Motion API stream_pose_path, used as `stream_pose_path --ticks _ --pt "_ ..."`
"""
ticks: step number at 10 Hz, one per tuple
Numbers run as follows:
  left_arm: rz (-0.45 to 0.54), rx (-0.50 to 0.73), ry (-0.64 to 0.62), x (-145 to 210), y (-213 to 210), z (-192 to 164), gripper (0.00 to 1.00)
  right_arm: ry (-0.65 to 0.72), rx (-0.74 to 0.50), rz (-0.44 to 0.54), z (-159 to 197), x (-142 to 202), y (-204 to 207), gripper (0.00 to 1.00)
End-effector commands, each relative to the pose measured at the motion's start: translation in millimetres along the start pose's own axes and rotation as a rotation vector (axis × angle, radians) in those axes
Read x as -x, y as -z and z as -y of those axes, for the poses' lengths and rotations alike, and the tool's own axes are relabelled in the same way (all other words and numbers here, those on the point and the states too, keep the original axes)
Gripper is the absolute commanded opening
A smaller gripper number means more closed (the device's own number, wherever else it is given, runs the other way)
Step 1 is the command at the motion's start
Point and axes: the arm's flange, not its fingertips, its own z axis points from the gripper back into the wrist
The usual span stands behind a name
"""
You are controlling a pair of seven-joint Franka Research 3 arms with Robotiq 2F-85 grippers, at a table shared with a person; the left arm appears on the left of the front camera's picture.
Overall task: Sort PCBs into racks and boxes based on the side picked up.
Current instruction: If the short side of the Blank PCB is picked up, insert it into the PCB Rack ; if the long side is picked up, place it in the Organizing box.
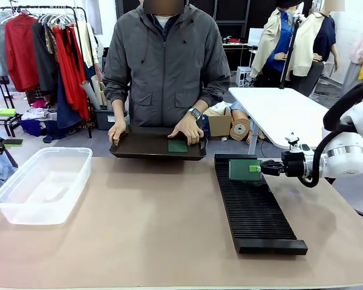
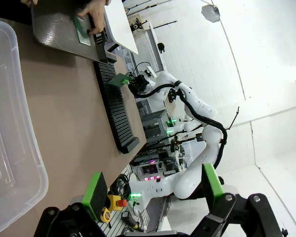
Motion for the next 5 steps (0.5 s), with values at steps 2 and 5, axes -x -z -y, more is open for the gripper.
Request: stream_pose_path --ticks 2,5 --pt "0.001 0.006 -0.005 1.4 -0.3 1.1 1.00 0.002 -0.011 0.009 -2.5 -7.1 -0.1 0.00" --pt "0.001 0.006 -0.005 1.4 -0.3 1.1 1.00 0.002 -0.011 0.009 -2.5 -7.1 -0.1 0.00"
